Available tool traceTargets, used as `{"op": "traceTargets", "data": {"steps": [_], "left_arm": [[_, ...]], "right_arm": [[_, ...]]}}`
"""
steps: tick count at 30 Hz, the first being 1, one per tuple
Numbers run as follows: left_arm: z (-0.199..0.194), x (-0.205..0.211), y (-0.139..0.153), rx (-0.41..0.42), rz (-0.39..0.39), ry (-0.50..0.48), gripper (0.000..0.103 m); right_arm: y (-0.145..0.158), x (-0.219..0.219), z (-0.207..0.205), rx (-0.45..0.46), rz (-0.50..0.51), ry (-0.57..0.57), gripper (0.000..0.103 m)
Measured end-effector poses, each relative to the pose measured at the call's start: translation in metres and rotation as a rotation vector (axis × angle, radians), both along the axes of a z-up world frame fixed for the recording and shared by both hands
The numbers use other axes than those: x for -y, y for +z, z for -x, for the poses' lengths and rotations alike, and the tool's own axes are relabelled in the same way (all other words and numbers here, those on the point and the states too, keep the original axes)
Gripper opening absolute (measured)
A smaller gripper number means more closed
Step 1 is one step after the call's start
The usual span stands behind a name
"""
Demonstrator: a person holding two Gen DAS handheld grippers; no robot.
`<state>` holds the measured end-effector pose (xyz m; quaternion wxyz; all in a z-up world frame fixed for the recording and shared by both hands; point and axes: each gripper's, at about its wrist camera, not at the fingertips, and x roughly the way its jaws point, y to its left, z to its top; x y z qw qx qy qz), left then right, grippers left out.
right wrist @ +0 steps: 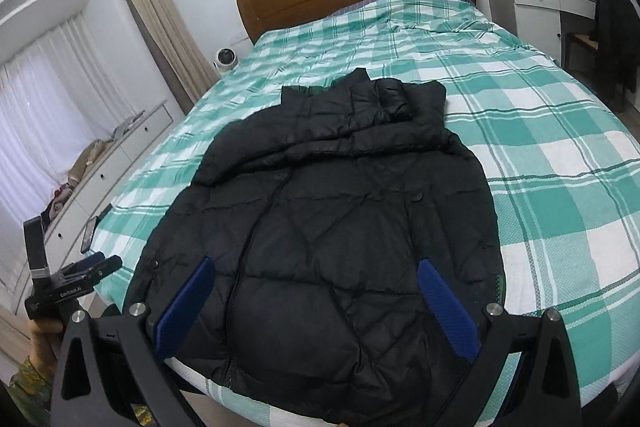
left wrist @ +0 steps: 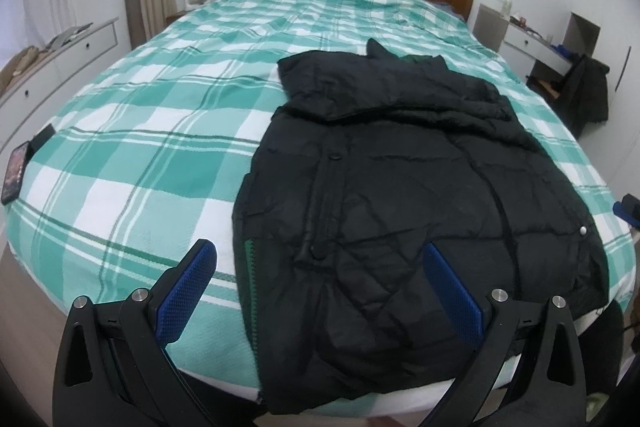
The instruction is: Fold large clothes
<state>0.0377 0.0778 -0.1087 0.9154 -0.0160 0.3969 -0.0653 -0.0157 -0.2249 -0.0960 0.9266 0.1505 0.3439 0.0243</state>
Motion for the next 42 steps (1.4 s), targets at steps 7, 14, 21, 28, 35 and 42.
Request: {"op": "traceTargets", "data": {"steps": [7, 14, 21, 28, 35, 42], "left_arm": [[-0.003, -0.006, -0.009, -0.048, -0.009, 0.023, 0.102], [-0.002, -0.003, -0.011, -0.043, -0.118, 0.029, 0.102], [-0.005, -0.002, -0.018, -0.08, -0.109, 0.032, 0.102], [-0.004, 0.001, -0.016, -0.074, -0.135, 0.029, 0.102], [-0.003, 0.001, -0.017, -0.082, -0.135, 0.031, 0.102], [-0.002, 0.002, -0.017, -0.083, -0.136, 0.032, 0.102]], "right_arm": [[-0.001, -0.003, -0.004, -0.006, 0.016, 0.011, 0.103], [0.002, -0.001, 0.002, -0.018, 0.113, 0.008, 0.103], [0.0, 0.007, 0.007, -0.033, 0.183, -0.042, 0.103], [-0.003, 0.0, 0.003, -0.035, 0.201, -0.021, 0.103], [-0.005, -0.003, 0.006, -0.041, 0.202, -0.016, 0.103], [-0.005, 0.003, 0.008, -0.053, 0.178, -0.035, 0.103]]}}
